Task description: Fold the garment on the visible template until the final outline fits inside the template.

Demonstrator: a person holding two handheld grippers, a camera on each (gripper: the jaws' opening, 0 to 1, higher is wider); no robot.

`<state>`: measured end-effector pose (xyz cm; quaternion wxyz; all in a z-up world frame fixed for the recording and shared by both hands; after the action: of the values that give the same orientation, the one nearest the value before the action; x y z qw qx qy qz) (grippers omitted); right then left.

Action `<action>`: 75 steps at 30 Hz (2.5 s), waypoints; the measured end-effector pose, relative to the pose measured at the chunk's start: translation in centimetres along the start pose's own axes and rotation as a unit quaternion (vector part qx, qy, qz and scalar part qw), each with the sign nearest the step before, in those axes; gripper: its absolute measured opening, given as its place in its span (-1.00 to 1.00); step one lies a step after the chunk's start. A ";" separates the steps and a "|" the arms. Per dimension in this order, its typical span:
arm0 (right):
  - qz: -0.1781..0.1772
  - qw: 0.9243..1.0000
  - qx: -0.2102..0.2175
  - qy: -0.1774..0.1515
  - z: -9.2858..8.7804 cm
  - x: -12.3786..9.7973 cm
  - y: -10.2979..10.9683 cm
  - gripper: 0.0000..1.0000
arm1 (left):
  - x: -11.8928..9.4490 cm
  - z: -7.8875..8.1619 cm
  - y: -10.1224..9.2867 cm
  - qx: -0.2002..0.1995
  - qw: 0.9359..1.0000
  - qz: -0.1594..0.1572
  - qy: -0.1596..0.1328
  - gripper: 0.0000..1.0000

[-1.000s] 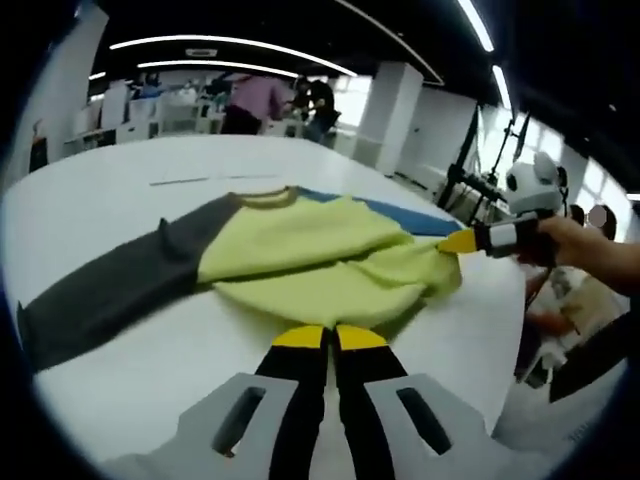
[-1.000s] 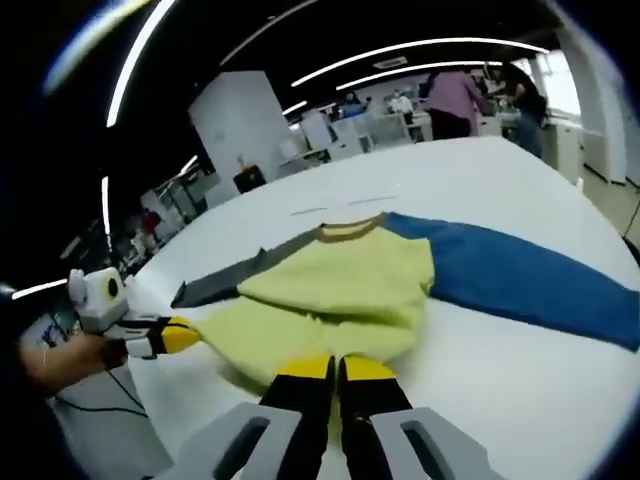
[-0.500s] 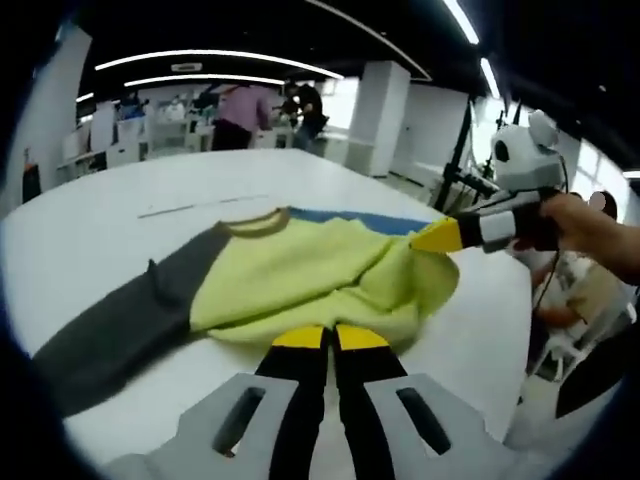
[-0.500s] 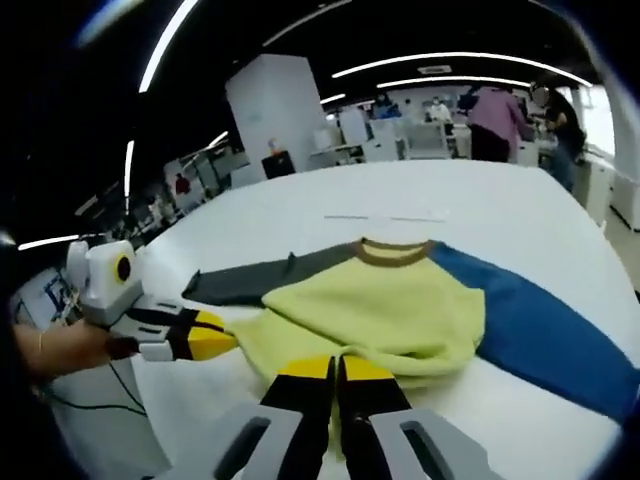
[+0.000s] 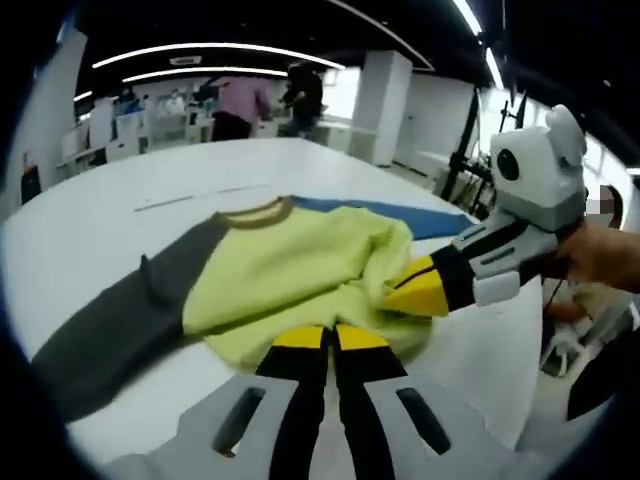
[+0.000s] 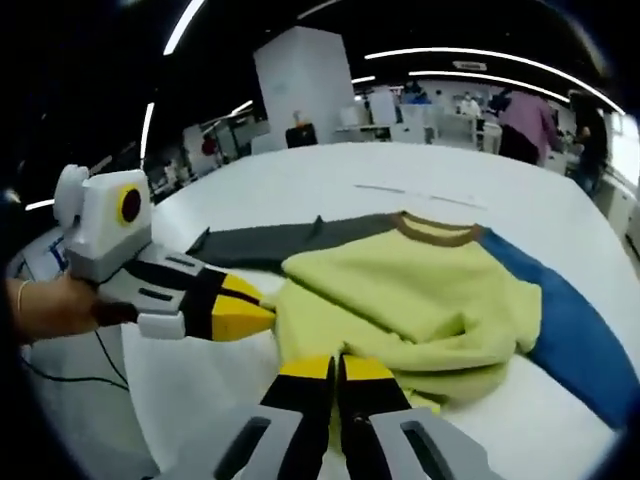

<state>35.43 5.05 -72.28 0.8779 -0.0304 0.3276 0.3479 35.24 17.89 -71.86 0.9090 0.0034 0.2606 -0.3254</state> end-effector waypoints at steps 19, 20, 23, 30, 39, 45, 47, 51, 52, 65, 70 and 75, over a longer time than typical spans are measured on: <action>0.028 0.998 0.044 -0.020 0.1 -2.5 -1.0 -0.60 | 0.1 -1.0 0.1 0.021 1.000 0.003 0.016 -0.97; 0.023 0.998 0.045 -0.024 0.2 -3.0 -1.5 -0.52 | 0.0 -1.0 0.0 0.020 1.000 -0.001 0.014 -0.95; 0.013 0.999 0.039 -0.028 0.4 -4.1 -2.5 -0.41 | -0.2 -1.0 -0.1 0.014 1.000 -0.012 0.010 -0.86; -0.015 0.999 0.043 -0.025 -0.6 -6.0 -5.3 -0.35 | -0.9 -1.2 0.0 0.005 1.000 -0.027 0.000 -0.73; -0.024 0.998 0.058 -0.006 -2.3 -5.3 -7.2 -0.38 | -1.4 -1.8 -0.1 0.012 1.000 -0.024 0.007 -0.66; -0.024 0.999 0.046 0.016 -3.0 -3.9 -7.3 -0.52 | -1.5 -2.5 -0.2 0.020 1.000 -0.009 0.018 -0.65; -0.027 0.999 0.041 0.021 -3.1 -3.6 -7.4 -0.57 | -1.5 -2.7 -0.2 0.018 1.000 -0.006 0.021 -0.65; -0.035 0.998 0.039 0.020 -3.1 -3.0 -7.5 -0.69 | -1.6 -3.2 -0.3 0.012 1.000 -0.004 0.021 -0.66; -0.038 0.998 0.038 0.021 -3.1 -2.8 -7.6 -0.73 | -1.6 -3.4 -0.4 0.011 1.000 -0.002 0.024 -0.67; -0.058 0.997 0.019 0.036 -3.7 -2.0 -7.2 -0.91 | -1.7 -4.8 -1.0 0.005 0.999 0.001 0.043 -0.74; -0.062 0.997 0.015 0.033 -3.6 -1.7 -7.0 -1.00 | -1.9 -4.9 -1.0 0.004 0.999 0.003 0.039 -0.82; -0.065 0.997 0.016 0.032 -3.6 -1.8 -7.0 -1.00 | -2.0 -5.2 -0.9 0.008 0.999 0.012 0.031 -1.00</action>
<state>36.89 -2.34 -75.30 0.8881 -0.0481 0.3583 0.2839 30.95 19.29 -75.21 0.9042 0.0241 0.2862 -0.3161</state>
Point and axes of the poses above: the point that each gripper's makers call its tool centre point, and the gripper's own axes: x roughly forward along the fingers, y roughly to its left, z roughly out of its top, the point moved 7 cm from there along -x, roughly backward along the fingers, and after that the axes turned 2 degrees about -y, right-handed, at the moved point
